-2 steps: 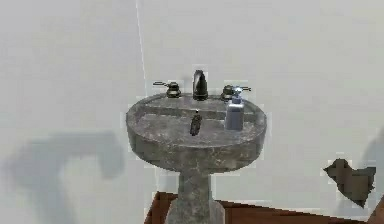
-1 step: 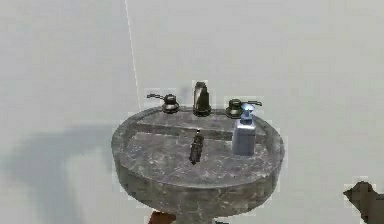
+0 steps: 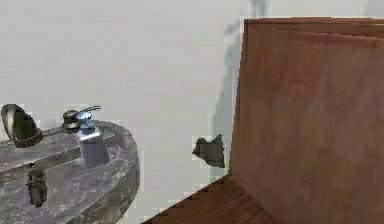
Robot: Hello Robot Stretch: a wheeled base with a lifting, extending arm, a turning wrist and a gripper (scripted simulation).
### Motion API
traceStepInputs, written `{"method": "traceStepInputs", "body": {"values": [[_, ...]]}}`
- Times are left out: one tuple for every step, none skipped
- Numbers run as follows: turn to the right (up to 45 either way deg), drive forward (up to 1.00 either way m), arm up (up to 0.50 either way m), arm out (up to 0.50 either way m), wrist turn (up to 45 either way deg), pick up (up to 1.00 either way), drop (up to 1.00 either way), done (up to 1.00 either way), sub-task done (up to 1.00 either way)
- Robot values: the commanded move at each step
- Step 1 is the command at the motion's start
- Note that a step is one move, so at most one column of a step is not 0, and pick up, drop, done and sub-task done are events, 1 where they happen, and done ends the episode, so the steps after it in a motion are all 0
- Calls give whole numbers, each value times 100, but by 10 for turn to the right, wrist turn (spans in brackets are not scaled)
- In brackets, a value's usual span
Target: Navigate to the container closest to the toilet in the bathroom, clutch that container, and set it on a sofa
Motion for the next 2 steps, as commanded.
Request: {"method": "traceStepInputs", "body": {"values": [[450,0,0,0,0,0,0,0,0],[120,0,0,0,0,0,0,0,0]]}}
